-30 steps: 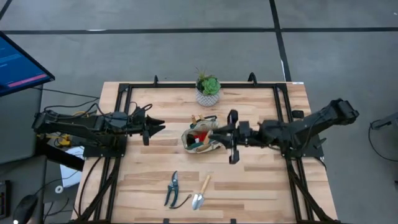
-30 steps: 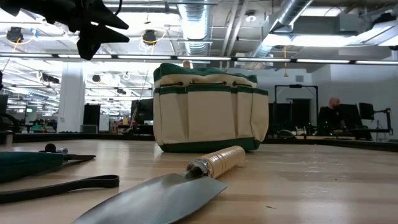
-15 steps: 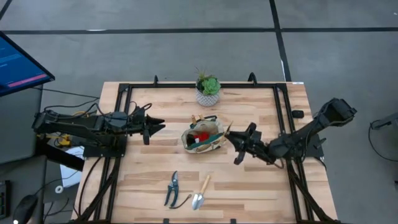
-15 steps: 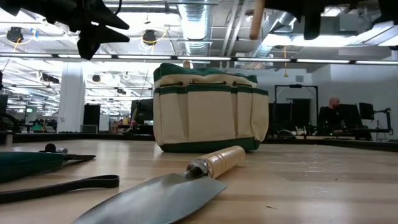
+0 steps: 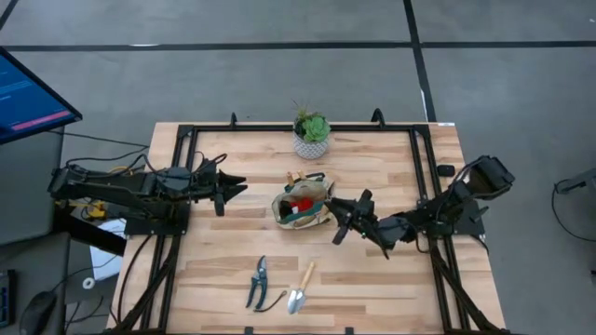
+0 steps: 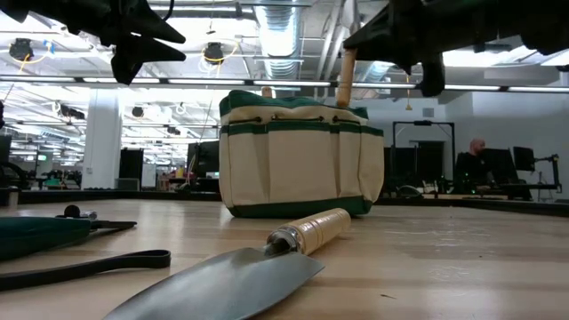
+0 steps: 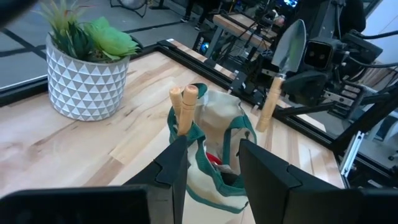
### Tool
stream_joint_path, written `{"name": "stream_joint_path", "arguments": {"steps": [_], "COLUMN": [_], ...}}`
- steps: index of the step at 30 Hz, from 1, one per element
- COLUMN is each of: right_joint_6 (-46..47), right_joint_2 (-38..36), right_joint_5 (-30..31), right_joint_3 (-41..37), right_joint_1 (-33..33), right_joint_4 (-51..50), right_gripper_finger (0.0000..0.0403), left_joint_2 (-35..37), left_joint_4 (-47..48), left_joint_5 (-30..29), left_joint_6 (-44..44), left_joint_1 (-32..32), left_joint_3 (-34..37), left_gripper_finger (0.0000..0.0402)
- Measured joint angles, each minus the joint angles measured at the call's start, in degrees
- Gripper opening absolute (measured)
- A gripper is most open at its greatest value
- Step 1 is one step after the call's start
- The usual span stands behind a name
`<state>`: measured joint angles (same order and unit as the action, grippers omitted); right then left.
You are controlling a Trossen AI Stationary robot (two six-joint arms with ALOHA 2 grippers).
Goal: Pick & Place Garden tools in Gardening bag
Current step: Put the trowel into the gardening bag
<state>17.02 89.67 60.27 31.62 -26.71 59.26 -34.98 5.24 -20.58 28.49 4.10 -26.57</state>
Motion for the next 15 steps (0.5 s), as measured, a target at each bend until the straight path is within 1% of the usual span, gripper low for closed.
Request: {"name": "stream_joint_path", "arguments": {"steps": [5, 8, 12, 15], "right_joint_6": [-0.9, -0.6, -1.8, -3.3], "right_joint_2": [1.5, 1.6, 1.5, 1.5], "right_joint_5": [-0.2, 0.3, 4.1, 5.3], "right_joint_3": [1.1, 1.1, 1.1, 1.1], "right_joint_1": [1.0, 1.1, 0.5, 0.4], "right_joint_4": [-0.4, -2.4, -3.7, -3.8], "right_gripper_finger": [0.0045, 0.0045, 0.0045, 0.0045], "left_joint_2": [0.0, 0.0, 0.0, 0.0], "left_joint_4": [0.0, 0.0, 0.0, 0.0], "left_joint_5": [0.0, 0.0, 0.0, 0.0], "left_joint_6": [-0.1, -0.2, -0.2, -0.2], "left_joint_1": [0.0, 0.0, 0.0, 0.0], "left_joint_3": [0.0, 0.0, 0.0, 0.0], "left_gripper_finger": [0.0113, 0.0113, 0.0113, 0.0113]}}
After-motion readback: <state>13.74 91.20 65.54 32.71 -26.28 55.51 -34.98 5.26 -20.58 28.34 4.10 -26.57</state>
